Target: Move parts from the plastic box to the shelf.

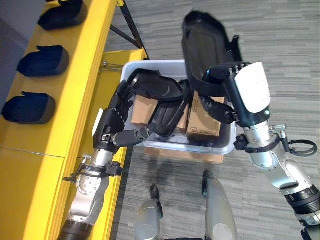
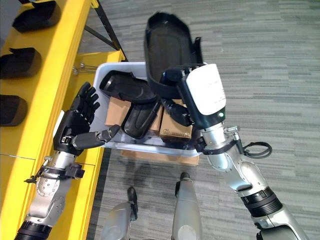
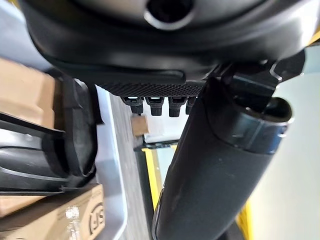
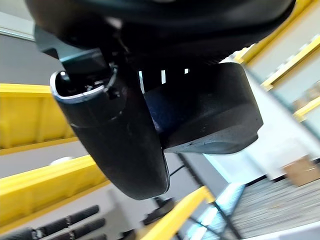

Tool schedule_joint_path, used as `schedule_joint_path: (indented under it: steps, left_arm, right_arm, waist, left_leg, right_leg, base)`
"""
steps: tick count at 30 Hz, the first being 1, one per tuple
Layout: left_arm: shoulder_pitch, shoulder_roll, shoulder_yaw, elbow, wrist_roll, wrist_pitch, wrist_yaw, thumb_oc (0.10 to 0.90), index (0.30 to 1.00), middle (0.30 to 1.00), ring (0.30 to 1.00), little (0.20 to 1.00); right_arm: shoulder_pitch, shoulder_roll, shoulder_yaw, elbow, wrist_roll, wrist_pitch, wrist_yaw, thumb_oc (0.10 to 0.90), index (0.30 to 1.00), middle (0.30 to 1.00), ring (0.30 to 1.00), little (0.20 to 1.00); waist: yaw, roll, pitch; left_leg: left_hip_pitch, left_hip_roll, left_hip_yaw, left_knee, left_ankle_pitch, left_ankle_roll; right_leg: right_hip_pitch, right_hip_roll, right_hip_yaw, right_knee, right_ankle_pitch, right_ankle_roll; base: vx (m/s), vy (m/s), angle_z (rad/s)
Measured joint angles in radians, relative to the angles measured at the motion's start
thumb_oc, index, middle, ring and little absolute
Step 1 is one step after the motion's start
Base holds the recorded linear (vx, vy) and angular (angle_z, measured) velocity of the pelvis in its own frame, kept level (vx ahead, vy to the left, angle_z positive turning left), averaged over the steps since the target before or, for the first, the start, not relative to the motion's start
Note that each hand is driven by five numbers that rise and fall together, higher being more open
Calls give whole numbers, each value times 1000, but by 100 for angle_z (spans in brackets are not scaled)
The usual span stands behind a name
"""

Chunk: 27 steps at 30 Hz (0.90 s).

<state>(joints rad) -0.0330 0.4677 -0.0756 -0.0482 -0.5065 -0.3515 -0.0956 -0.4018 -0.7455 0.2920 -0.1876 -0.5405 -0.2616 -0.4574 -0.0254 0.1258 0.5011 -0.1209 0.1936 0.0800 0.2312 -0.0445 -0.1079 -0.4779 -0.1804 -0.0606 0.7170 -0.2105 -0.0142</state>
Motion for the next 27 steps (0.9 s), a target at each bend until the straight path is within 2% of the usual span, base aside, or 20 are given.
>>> schedule_joint_path:
  steps: [1,2,3,5,7,9,10,12,13,14,15,16,17,18,19,20,21,23,25,27]
  left_arm:
    - [8,-8,0,0,0,2,-6,900,1000,1000,1000,1000]
    - [23,-25,-16,6,-1,4,-37,900,1000,1000,1000,1000]
    - [25,-24,-37,7,-1,4,-61,900,1000,1000,1000,1000]
    - [21,-16,-74,9,0,4,-87,900,1000,1000,1000,1000]
    - [20,-15,-108,9,1,3,-92,900,1000,1000,1000,1000]
    - [12,-10,-141,9,3,2,-98,900,1000,1000,1000,1000]
    - [7,-9,-150,8,2,2,-104,900,1000,1000,1000,1000]
    - [6,-6,-161,7,2,2,-114,900,1000,1000,1000,1000]
    - [4,1,-167,2,2,2,-113,900,1000,1000,1000,1000]
    - [-10,10,-179,-7,4,2,-115,900,1000,1000,1000,1000]
    - [-18,18,-190,-12,9,0,-113,900,1000,1000,1000,1000]
    - [-30,37,-208,-19,26,0,-116,900,1000,1000,1000,1000]
    - [-31,46,-215,-29,44,0,-116,900,1000,1000,1000,1000]
    - [-34,62,-235,-42,49,0,-113,900,1000,1000,1000,1000]
    - [-48,72,-242,-44,52,-2,-115,900,1000,1000,1000,1000]
    - [-48,71,-243,-45,52,0,-113,900,1000,1000,1000,1000]
    - [-43,82,-243,-56,51,4,-106,900,1000,1000,1000,1000]
    - [-28,110,-240,-84,51,6,-105,900,1000,1000,1000,1000]
    - [9,128,-237,-117,51,7,-104,900,1000,1000,1000,1000]
    - [29,141,-233,-140,51,16,-103,900,1000,1000,1000,1000]
  right_arm:
    - [0,0,3,-1,6,0,5,400,300,300,300,300]
    - [1,-1,11,-3,23,2,13,400,300,300,300,300]
    - [1,-5,11,-6,36,6,14,400,300,300,300,300]
    - [-8,-3,11,-6,48,13,24,400,300,300,300,300]
    - [-18,-6,12,-6,58,12,40,400,300,300,300,300]
    - [-19,-11,12,-6,84,15,39,400,300,300,300,300]
    - [-20,-15,12,-6,93,15,39,400,300,300,300,300]
    - [-19,-15,13,-6,95,16,39,400,300,300,300,300]
    - [-18,-15,12,-6,95,17,38,400,300,300,300,300]
    - [-15,-16,4,-5,95,21,32,400,300,300,300,300]
    - [-12,-13,4,-5,95,28,30,400,300,300,300,300]
    - [-3,-10,4,-5,95,31,25,400,300,300,300,300]
    - [3,-10,4,-5,94,31,22,400,300,300,300,300]
    - [18,-11,3,-5,91,31,9,400,300,300,300,300]
    - [27,-1,3,-6,90,32,-7,400,300,300,300,300]
    - [30,1,3,-6,89,32,-9,400,300,300,300,300]
    - [36,14,4,-6,78,32,-9,400,300,300,300,300]
    - [50,35,6,-6,53,31,-14,400,300,300,300,300]
    - [68,53,10,-6,28,29,-22,400,300,300,300,300]
    - [69,54,10,-8,29,30,-22,400,300,300,300,300]
  waist:
    - [1,8,-5]
    - [-4,22,-14]
    - [1,30,-22]
    - [4,26,-27]
    - [28,21,-41]
    - [19,19,-58]
    - [21,16,-61]
    - [26,4,-71]
    - [20,-2,-86]
    - [11,-7,-92]
    - [4,-7,-92]
    - [-4,-4,-97]
    - [-5,-2,-110]
    - [-28,16,-135]
    - [-28,5,-140]
    - [-24,5,-141]
    - [-15,8,-144]
    - [-11,3,-154]
    - [4,-7,-195]
    - [13,-16,-205]
  left_leg:
    - [-2,3,-2,-8,14,-1]
    - [-1,9,40,-70,109,17]
    - [12,21,108,-117,159,70]
    - [30,35,176,-129,165,79]
    - [63,28,192,-92,143,66]
    - [60,16,199,-56,113,58]
    - [58,13,214,-57,114,58]
    - [50,4,224,-60,132,35]
    - [38,0,242,-80,156,33]
    - [2,10,285,11,78,64]
    - [-9,25,316,102,36,76]
    - [13,29,336,161,-5,70]
    - [31,28,353,153,-35,62]
    - [57,17,387,74,-64,45]
    - [72,-10,384,30,-42,19]
    - [74,-17,382,22,-41,21]
    - [80,-30,375,7,-35,34]
    - [78,-45,350,3,-41,54]
    - [74,-64,334,-10,-37,67]
    - [78,-76,323,-23,-33,72]
  right_leg:
    - [3,-4,-10,3,-3,-4]
    - [29,-38,-65,1,-21,-27]
    - [44,-60,-111,-17,-20,-51]
    - [70,-78,-150,-23,-34,-65]
    - [66,-97,-162,-25,-31,-72]
    - [66,-120,-190,-30,-29,-68]
    - [66,-129,-199,-30,-27,-67]
    - [68,-142,-211,-34,-20,-64]
    - [70,-157,-233,-52,-7,-60]
    - [86,-187,-280,-88,25,-62]
    - [104,-189,-298,-116,43,-57]
    - [133,-191,-319,-151,70,-36]
    - [141,-194,-333,-164,81,-27]
    - [159,-197,-369,-183,95,-8]
    - [171,-207,-371,-203,109,1]
    - [180,-207,-374,-223,120,0]
    - [219,-199,-384,-282,163,12]
    - [262,-193,-386,-341,191,24]
    - [279,-192,-382,-388,217,52]
    - [301,-191,-385,-414,235,62]
  base:
    - [-62,-22,83]
    - [-30,-5,115]
    - [-32,13,127]
    - [-64,68,91]
    - [-125,91,38]
    - [-122,63,39]
    - [-152,58,39]
    - [-164,90,25]
    - [-159,148,50]
    - [-168,168,64]
    - [-141,265,71]
    - [-117,265,53]
    - [-112,315,72]
    - [-76,265,74]
    - [-59,235,67]
    - [-50,239,38]
    - [-39,186,24]
    - [-55,207,40]
    - [-66,175,36]
    - [-69,143,21]
